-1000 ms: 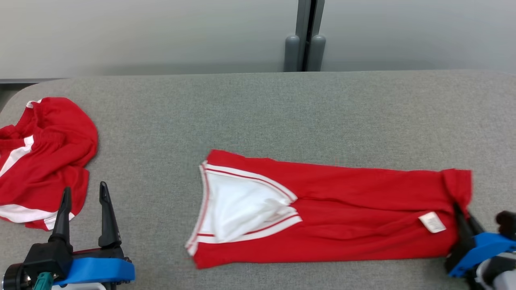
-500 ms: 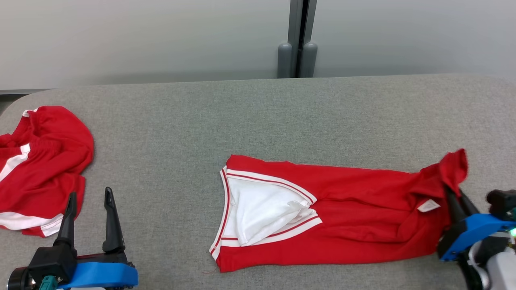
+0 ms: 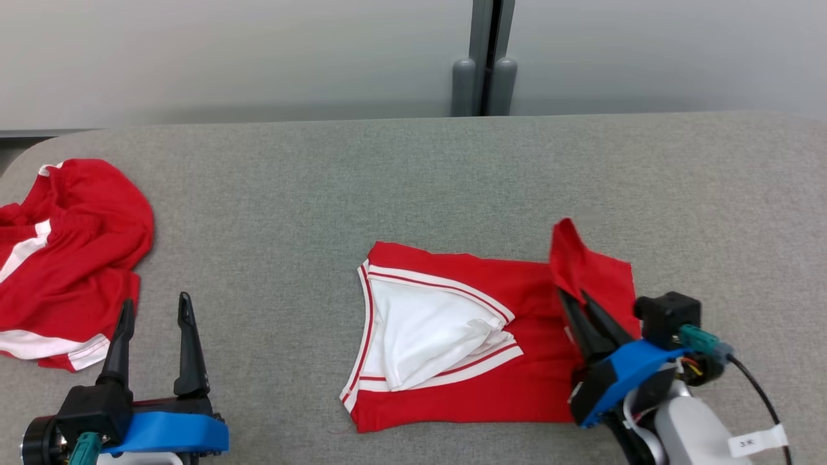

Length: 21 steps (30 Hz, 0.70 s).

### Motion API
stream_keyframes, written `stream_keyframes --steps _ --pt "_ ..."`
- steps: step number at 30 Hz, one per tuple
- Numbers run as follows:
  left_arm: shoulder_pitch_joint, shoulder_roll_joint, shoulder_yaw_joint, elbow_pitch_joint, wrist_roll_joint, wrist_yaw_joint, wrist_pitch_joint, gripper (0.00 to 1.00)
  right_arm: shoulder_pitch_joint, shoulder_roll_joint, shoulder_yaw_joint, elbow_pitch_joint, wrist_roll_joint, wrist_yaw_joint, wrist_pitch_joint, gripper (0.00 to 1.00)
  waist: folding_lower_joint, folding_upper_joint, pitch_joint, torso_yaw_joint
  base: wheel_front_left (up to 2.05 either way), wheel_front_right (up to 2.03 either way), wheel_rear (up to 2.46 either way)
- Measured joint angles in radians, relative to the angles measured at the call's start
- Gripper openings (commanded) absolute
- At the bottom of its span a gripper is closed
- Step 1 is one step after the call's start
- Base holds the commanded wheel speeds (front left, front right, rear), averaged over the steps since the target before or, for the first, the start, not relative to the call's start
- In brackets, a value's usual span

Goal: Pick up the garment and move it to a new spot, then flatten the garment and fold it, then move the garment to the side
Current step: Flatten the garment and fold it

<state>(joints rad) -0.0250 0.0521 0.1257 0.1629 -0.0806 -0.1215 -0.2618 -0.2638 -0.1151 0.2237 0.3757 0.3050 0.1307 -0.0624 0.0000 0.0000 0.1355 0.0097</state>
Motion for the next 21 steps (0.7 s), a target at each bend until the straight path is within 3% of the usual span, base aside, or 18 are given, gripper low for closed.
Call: stream_keyframes --steps 8,21 --pt "-0.026 -0.001 -0.014 0.009 -0.007 -0.002 0.0 1.0 -0.077 0.055 0.152 0.023 0.034 0.0 -0.006 0.0 0.0 0.0 0.026 0.026 0.0 0.0 0.0" --pt "-0.062 -0.001 -0.052 0.025 -0.031 -0.003 0.0 1.0 -0.213 0.065 0.328 0.144 0.16 0.0 -0.068 0.0 0.0 0.0 0.053 0.078 0.0 0.0 0.0"
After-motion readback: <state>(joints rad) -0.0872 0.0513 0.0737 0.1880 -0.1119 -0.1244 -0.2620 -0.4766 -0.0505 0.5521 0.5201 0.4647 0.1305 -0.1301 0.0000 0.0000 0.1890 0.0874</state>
